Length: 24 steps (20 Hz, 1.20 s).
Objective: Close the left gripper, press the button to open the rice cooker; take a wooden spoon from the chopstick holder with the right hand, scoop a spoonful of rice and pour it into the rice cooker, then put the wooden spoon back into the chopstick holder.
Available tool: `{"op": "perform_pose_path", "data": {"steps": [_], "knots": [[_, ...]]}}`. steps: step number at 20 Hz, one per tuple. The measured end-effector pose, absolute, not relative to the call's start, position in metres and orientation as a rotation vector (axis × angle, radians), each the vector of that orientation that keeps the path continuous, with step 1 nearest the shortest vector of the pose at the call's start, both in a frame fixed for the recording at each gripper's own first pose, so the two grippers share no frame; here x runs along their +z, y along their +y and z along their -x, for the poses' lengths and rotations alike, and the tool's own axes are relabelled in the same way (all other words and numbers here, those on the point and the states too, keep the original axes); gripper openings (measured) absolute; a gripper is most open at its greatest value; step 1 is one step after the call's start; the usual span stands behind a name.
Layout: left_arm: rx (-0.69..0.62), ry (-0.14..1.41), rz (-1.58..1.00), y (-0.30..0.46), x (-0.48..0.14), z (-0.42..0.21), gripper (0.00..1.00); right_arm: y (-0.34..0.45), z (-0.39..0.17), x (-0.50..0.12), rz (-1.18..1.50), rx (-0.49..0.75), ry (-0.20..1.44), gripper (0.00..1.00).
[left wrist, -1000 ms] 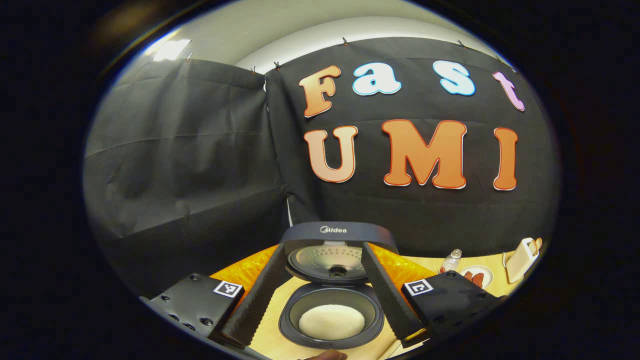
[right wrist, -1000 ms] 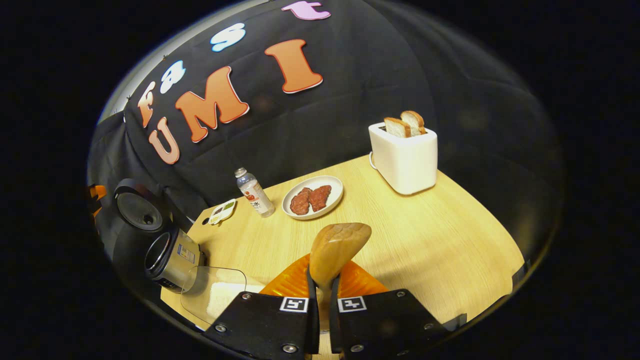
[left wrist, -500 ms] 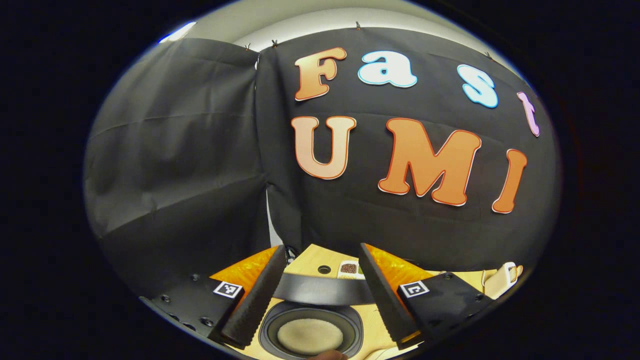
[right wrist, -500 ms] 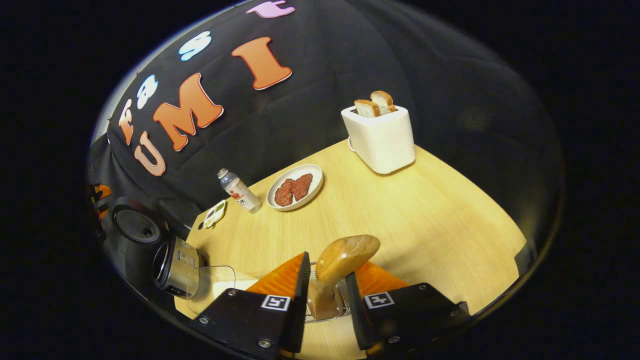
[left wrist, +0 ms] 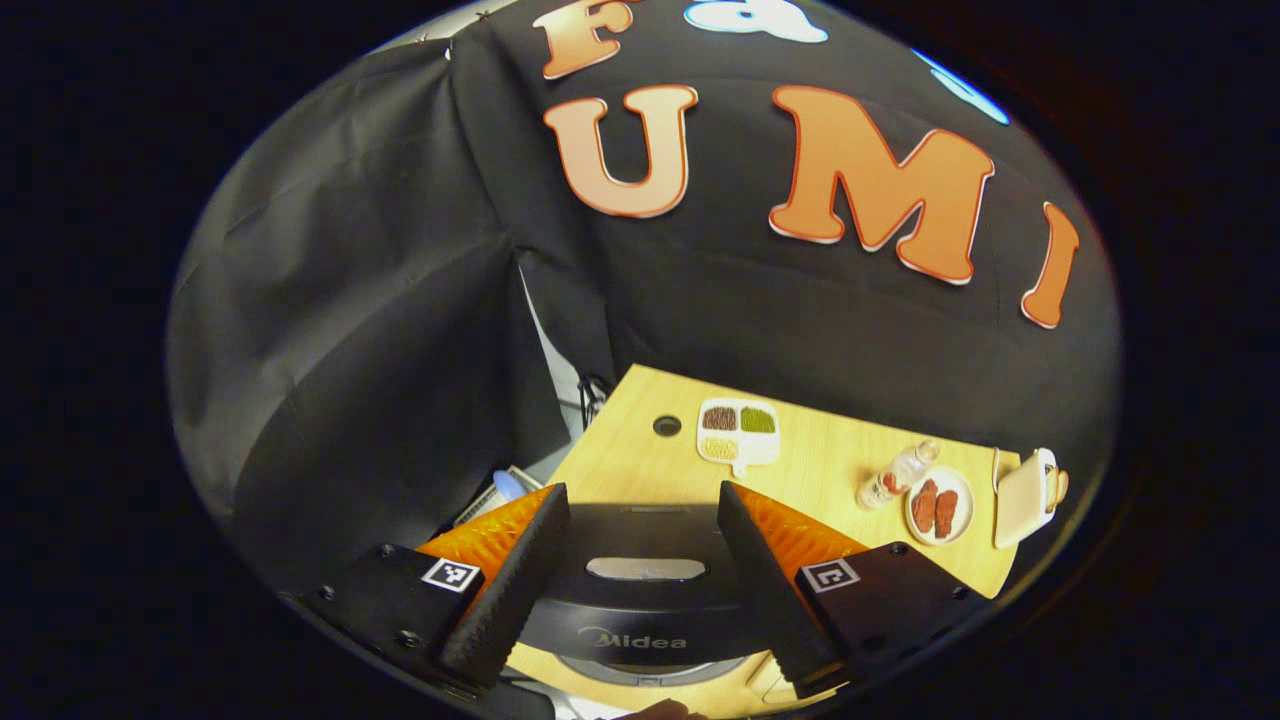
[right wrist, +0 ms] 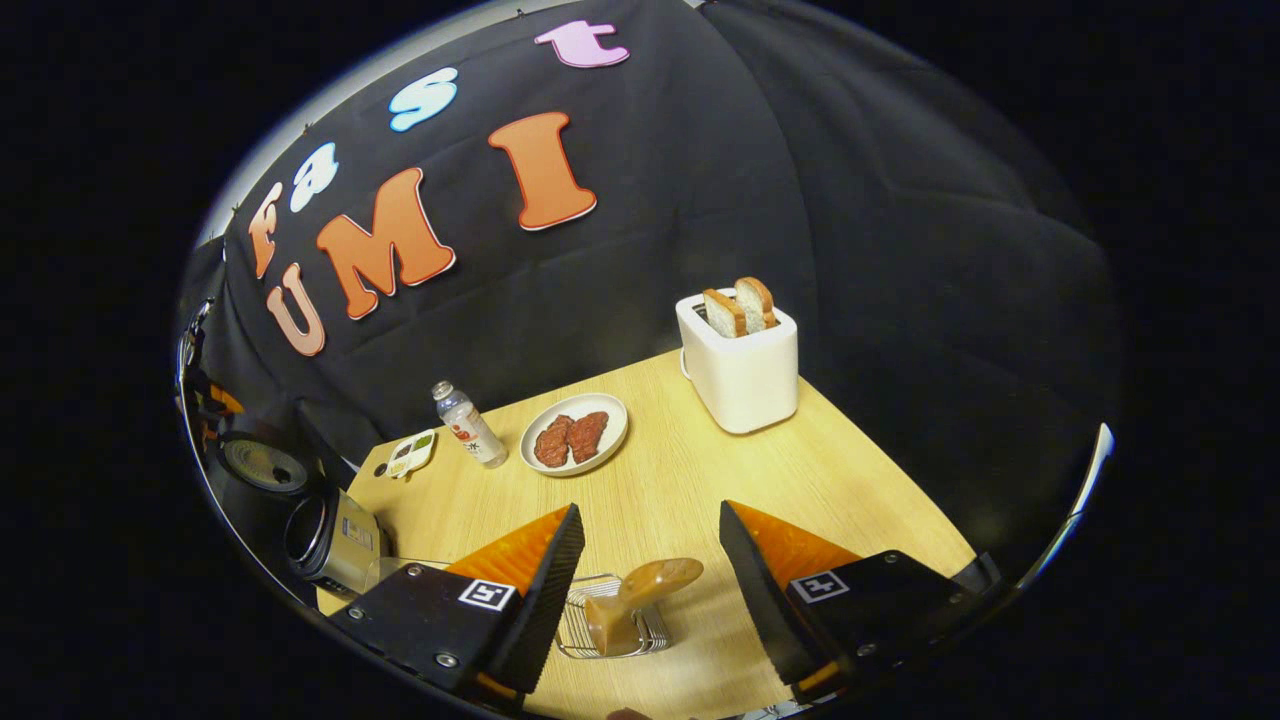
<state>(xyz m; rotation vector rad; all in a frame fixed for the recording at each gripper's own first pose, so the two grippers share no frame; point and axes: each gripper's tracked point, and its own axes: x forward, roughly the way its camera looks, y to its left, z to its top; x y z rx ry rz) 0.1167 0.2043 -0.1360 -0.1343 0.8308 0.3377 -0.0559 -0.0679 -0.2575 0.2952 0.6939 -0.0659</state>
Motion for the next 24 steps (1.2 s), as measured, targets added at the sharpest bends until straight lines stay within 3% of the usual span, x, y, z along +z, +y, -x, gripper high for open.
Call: {"op": "perform_pose_path", "data": {"steps": [7, 11, 15, 21, 24], "knots": [[0.254, 1.057, 0.313, 0.166, -0.199, -0.041, 1.00, -0.053, 0.043, -0.243, -0.256, -0.009, 0.680, 0.84], [0.253, 1.199, 0.268, 0.165, -0.246, -0.014, 0.94, -0.044, 0.037, -0.243, -0.238, 0.026, 0.688, 0.85], [0.259, 1.347, 0.235, 0.147, -0.292, 0.007, 0.96, -0.038, 0.031, -0.233, -0.199, 0.054, 0.673, 0.84], [0.271, 1.305, 0.224, 0.149, -0.291, 0.006, 0.98, -0.030, 0.025, -0.215, -0.170, 0.075, 0.631, 0.84], [0.286, 1.184, 0.207, 0.152, -0.289, -0.004, 0.98, -0.025, 0.017, -0.198, -0.167, 0.089, 0.577, 0.85]]}}
